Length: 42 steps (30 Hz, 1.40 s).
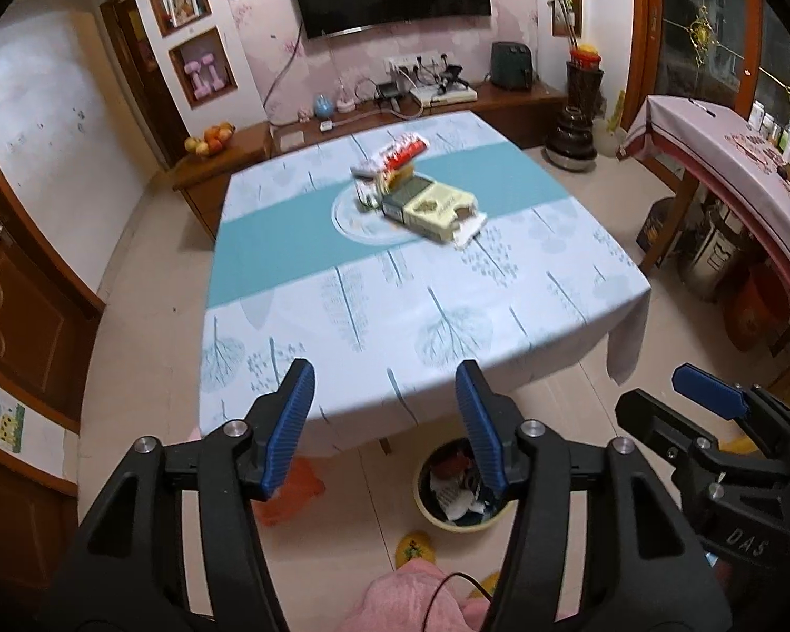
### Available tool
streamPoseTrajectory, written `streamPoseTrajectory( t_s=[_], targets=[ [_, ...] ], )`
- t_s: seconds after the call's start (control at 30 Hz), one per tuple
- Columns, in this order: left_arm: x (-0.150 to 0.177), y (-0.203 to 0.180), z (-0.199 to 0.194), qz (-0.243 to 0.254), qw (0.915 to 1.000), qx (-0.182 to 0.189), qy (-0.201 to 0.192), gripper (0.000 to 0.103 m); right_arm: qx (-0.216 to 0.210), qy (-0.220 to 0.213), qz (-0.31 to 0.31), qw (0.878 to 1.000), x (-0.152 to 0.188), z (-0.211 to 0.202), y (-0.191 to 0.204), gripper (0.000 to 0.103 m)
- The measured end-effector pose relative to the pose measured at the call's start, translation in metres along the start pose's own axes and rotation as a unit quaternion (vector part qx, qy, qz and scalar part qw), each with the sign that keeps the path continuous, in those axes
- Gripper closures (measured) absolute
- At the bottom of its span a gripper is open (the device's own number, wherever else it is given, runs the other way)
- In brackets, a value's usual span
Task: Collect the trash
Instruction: 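Raise both tools back toward the trash on the table, then grasp the green-and-white snack packet with the left tool while the right tool grasps the yellow cracker bag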
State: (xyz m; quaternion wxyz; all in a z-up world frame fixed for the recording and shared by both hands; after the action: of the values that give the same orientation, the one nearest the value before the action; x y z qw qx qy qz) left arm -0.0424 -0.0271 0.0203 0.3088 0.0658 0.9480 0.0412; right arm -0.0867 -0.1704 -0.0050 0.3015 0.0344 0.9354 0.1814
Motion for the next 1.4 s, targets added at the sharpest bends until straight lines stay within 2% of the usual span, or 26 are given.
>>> streamPoseTrajectory(
  t_s=[0.27,0.43,0.63,0.7,0.73,0.8,1.0,1.07,1.27,1.4],
  targets=[
    [-0.049,0.021,0.028,0.006,0.9999,0.002,-0.013,0.047,0.014,0.003,0.011,1.0,-0.05,0.032,-0.011,0.027],
    [-0.099,0.043,0.081,0.012,0.9995,0.028,-0.008,0.044,0.027,0.001,0.024,0.999,-0.105,0.074,-0.012,0.027],
    [-0.176,0.072,0.17,0.019,0.9952,0.091,0.03,0.043,0.046,0.006,0.062,0.997,-0.195,0.15,-0.003,0.027],
    [-0.2,0.081,0.205,0.012,0.9897,0.131,0.055,0.04,0.049,0.01,0.075,0.996,-0.219,0.175,-0.001,0.027],
    [-0.21,0.085,0.222,0.008,0.9862,0.15,0.069,0.035,0.052,0.012,0.079,0.995,-0.233,0.189,0.0,0.027],
    [-0.231,0.092,0.26,-0.003,0.9805,0.173,0.093,0.032,0.065,0.014,0.083,0.994,-0.26,0.22,0.003,0.027],
    [-0.264,0.097,0.364,-0.046,0.9687,0.191,0.151,0.032,0.092,0.031,0.1,0.99,-0.318,0.303,-0.01,0.031],
    [-0.266,0.094,0.4,-0.07,0.9613,0.196,0.18,0.032,0.097,0.038,0.112,0.988,-0.328,0.325,-0.021,0.033],
    [-0.259,0.081,0.468,-0.126,0.9374,0.212,0.246,0.032,0.102,0.055,0.154,0.981,-0.34,0.373,-0.056,0.036],
    [-0.262,0.07,0.486,-0.121,0.9343,0.219,0.254,0.032,0.1,0.064,0.168,0.979,-0.341,0.39,-0.07,0.036]
  ],
)
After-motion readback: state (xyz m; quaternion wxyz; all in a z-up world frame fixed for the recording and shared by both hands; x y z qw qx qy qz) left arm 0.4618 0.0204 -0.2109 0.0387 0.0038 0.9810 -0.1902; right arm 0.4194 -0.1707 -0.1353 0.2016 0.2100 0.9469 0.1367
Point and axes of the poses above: each gripper's, at about its wrist camera, not at the fingertips, and z roughly the way its jaws point, y to its left, x to its underside, the point moved 4 cm from there along z, roughly the way its jaws point, and after that the axes turned 4 degrees about y, right-handed, at the moved point
